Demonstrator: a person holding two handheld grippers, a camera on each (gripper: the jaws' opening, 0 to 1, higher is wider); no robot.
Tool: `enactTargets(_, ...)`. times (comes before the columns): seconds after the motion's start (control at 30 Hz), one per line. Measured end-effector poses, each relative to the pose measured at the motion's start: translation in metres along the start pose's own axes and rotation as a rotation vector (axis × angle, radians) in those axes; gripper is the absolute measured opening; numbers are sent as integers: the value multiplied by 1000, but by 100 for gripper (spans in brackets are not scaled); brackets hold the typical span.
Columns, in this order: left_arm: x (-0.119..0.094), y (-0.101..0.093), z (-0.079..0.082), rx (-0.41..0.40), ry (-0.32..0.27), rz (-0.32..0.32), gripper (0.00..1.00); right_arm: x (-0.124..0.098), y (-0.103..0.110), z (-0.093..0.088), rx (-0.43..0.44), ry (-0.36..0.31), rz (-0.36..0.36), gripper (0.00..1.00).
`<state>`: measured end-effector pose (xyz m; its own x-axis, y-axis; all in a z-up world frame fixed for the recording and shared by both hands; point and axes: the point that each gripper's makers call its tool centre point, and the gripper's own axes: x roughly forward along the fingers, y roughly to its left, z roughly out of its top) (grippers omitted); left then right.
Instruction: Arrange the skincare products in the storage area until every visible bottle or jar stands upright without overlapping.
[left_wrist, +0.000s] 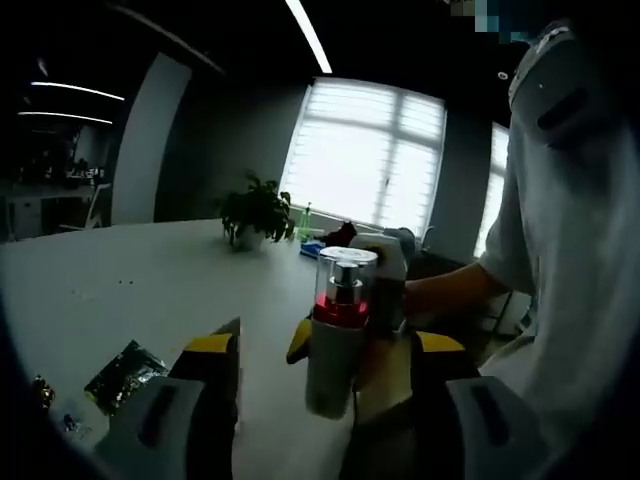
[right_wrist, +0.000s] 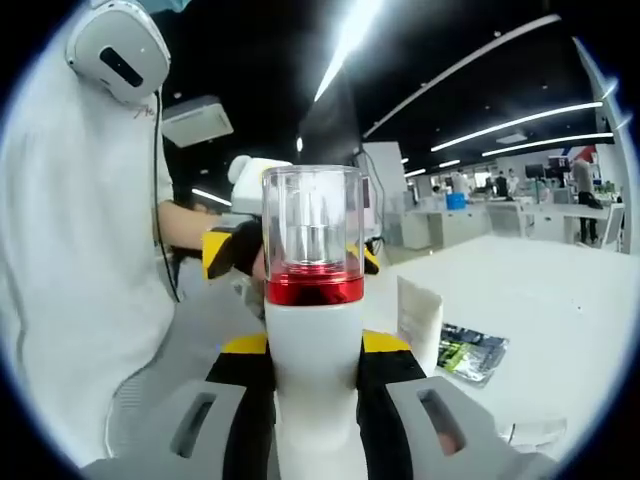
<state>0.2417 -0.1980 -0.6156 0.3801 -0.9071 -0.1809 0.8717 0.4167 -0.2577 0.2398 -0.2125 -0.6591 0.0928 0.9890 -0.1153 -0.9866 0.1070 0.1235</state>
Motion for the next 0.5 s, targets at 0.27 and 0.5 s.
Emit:
enactTargets(0.27,-29,21,-18,-15,-13,174,89,-2,-15,-33,9,21,-23,30)
enactTargets(0.5,-51,38,-46,-51,-12,339,99,0,-30,-59,-10,50,-51,30)
